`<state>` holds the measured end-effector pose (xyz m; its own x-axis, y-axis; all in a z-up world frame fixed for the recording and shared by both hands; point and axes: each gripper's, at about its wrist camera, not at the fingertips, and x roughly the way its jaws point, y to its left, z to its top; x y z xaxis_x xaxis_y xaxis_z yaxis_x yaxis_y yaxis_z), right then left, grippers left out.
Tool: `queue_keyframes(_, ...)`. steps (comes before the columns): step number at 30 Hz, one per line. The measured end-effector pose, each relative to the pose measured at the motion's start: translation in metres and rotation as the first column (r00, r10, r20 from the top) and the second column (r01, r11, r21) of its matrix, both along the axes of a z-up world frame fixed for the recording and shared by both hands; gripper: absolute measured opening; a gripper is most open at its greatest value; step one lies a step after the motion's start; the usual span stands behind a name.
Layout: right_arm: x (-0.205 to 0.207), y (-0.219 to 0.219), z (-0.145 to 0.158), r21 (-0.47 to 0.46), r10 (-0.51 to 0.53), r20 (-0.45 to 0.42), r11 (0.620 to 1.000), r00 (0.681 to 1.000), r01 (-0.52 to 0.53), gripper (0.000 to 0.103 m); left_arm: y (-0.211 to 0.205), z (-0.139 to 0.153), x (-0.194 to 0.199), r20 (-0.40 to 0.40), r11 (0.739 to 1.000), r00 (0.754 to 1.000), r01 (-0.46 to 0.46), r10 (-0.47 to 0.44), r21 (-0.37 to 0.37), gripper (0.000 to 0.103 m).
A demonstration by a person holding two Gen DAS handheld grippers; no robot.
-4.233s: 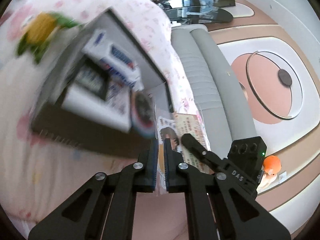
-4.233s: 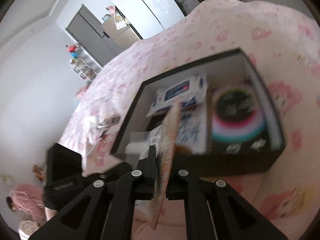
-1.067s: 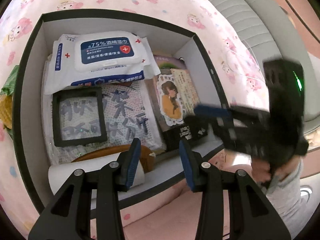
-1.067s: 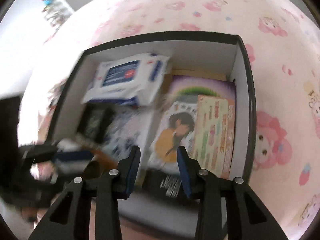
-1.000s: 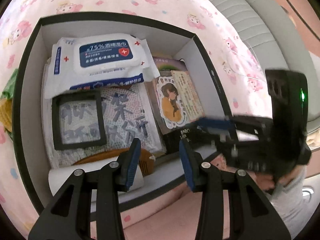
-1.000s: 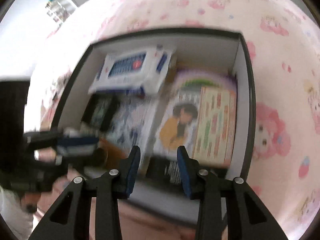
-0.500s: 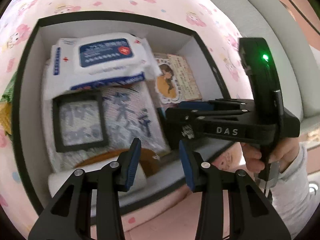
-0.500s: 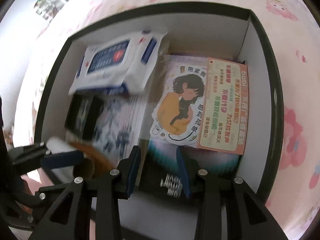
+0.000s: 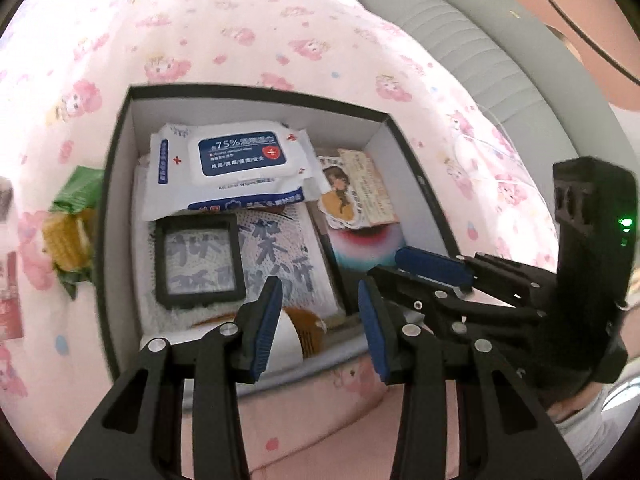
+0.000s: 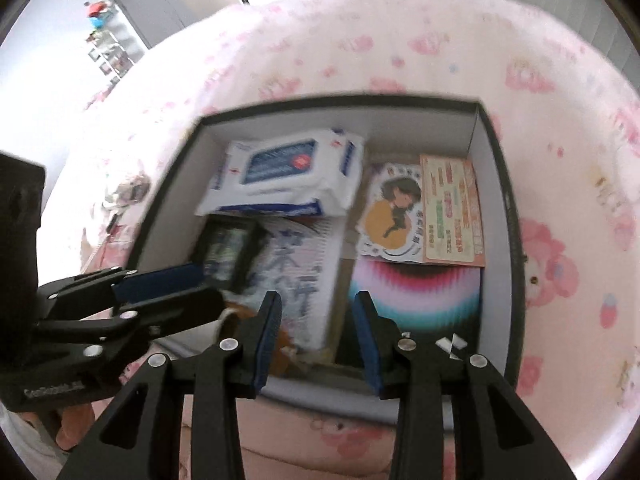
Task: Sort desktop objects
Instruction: 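Open the right gripper and lift it out of the box, then move the left gripper toward the red envelope on the bedspread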
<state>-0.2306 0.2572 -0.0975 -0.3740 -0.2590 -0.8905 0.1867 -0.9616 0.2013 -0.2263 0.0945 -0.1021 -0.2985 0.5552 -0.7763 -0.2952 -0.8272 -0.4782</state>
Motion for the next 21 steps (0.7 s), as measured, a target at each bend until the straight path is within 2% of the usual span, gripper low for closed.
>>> queue_keyframes(5, 0.039, -0.021, 0.025, 0.024, 0.025, -0.099, 0.999, 0.995, -0.023, 0.034, -0.021, 0.024, 0.038, -0.060, 1.000, 0.998, 0.015, -0.016, -0.013, 0.039)
queue_keyframes(11, 0.074, -0.060, 0.047, 0.032, 0.085, -0.182, 0.996, 0.980, -0.081, 0.034, -0.061, 0.044, 0.085, -0.123, 0.999, 0.992, -0.035, 0.032, -0.020, 0.039)
queue_keyframes(17, 0.094, -0.098, 0.047, 0.005, 0.148, -0.192, 0.989, 0.970, -0.149, 0.034, -0.107, 0.038, 0.114, -0.111, 0.994, 0.987, -0.113, 0.113, 0.004, 0.039)
queue_keyframes(21, 0.096, -0.128, 0.035, -0.035, 0.196, -0.159, 0.978, 0.968, -0.204, 0.034, -0.141, 0.024, 0.122, -0.073, 0.983, 0.980, -0.185, 0.186, 0.018, 0.039)
